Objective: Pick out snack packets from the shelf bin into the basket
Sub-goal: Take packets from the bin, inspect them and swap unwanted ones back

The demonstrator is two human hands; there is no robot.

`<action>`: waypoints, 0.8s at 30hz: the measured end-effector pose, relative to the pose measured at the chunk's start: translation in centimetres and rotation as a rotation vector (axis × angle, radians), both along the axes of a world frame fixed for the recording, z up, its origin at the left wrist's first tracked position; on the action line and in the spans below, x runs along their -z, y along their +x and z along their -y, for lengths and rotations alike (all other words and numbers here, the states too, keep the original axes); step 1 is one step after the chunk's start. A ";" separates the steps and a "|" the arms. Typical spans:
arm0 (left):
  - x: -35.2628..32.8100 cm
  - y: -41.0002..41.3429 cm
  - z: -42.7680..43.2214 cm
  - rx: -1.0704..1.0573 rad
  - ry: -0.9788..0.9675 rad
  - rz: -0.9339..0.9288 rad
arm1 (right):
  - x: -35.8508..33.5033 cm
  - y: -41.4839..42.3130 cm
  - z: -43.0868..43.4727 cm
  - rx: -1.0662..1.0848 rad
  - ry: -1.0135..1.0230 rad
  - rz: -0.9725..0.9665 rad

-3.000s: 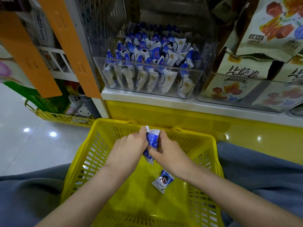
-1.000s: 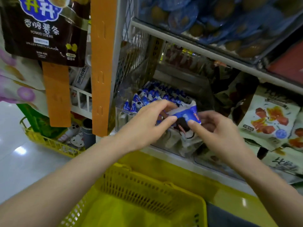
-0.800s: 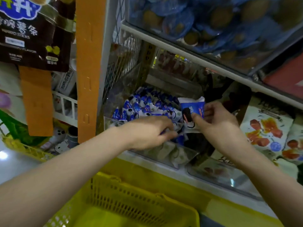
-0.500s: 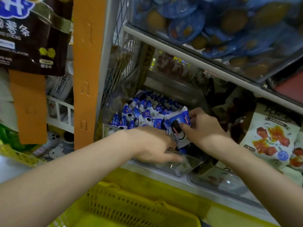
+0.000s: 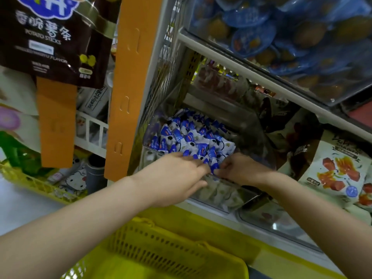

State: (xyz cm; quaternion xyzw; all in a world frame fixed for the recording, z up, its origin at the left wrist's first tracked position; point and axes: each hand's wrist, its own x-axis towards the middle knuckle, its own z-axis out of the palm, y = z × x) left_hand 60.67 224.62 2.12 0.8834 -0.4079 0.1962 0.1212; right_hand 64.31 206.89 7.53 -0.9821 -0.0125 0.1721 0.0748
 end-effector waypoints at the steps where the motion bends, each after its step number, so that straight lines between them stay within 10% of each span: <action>1: 0.1 -0.3 -0.5 -0.017 -0.011 -0.002 | -0.3 -0.1 0.2 -0.008 0.018 0.006; 7: 0.1 -2.1 -3.2 -0.103 0.008 0.065 | -2.2 0.3 0.5 -0.033 -0.017 0.196; 18: 0.4 -2.4 -3.4 -0.117 0.018 0.006 | -0.5 1.3 0.6 -0.172 -0.510 -0.013; 24: 0.0 -2.6 -2.9 -0.151 -0.008 -0.044 | -2.5 0.4 -0.1 -0.070 -0.547 0.273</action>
